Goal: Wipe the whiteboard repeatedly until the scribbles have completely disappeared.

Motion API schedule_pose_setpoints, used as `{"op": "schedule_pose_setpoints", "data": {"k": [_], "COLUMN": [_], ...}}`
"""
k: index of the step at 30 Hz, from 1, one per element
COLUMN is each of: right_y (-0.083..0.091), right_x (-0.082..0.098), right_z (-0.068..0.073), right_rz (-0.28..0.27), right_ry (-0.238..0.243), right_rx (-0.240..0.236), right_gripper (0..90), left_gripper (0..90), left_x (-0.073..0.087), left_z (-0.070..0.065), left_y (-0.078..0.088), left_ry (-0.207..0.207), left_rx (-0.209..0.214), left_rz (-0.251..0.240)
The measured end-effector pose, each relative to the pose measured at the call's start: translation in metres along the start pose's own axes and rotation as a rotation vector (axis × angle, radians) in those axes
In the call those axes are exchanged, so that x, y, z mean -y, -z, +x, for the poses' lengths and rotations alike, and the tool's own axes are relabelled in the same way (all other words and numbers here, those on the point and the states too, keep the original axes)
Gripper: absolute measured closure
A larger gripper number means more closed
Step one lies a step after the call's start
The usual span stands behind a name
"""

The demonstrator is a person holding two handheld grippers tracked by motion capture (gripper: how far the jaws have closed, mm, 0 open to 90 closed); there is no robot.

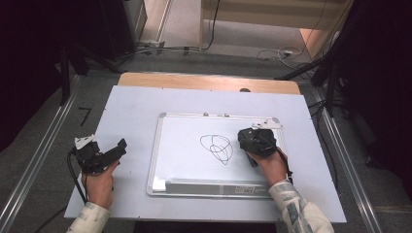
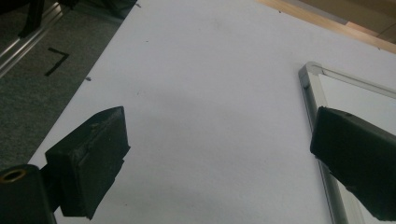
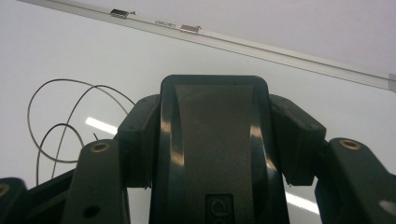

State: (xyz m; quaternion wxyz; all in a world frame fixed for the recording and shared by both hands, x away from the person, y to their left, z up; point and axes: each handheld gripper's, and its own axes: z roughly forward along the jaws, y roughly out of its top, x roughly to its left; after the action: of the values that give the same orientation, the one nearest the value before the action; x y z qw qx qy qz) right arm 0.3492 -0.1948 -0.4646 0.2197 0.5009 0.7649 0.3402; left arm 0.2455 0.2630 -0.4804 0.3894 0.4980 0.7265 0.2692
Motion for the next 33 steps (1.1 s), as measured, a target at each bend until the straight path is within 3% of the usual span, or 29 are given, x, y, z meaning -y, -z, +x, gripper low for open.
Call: {"op": "schedule_pose_setpoints", "data": {"k": [14, 21, 33], "right_y": [-0.025, -0.036, -0.038], "right_x": [-0.003, -0.002, -0.001], "right_z": [0.01, 0.008, 0.009], "right_rz": [0.051, 0.081, 0.074], "right_ry": [0.063, 0.054, 0.038], "right_rx": [-0.022, -0.02, -0.01], "right_gripper": [38.2, 38.2, 37.5], "left_gripper": [4.8, 4.9, 4.9], "left_x": [0.0, 0.0, 0.0], "left_z": [0.001, 0.0, 0.001], "left_y": [-0.001, -0.001, -0.001], "left_ry": [0.002, 0.0, 0.0], "left_rx": [-0.001, 0.0, 0.0], "left_rz": [0.0, -0.001, 0.0]}}
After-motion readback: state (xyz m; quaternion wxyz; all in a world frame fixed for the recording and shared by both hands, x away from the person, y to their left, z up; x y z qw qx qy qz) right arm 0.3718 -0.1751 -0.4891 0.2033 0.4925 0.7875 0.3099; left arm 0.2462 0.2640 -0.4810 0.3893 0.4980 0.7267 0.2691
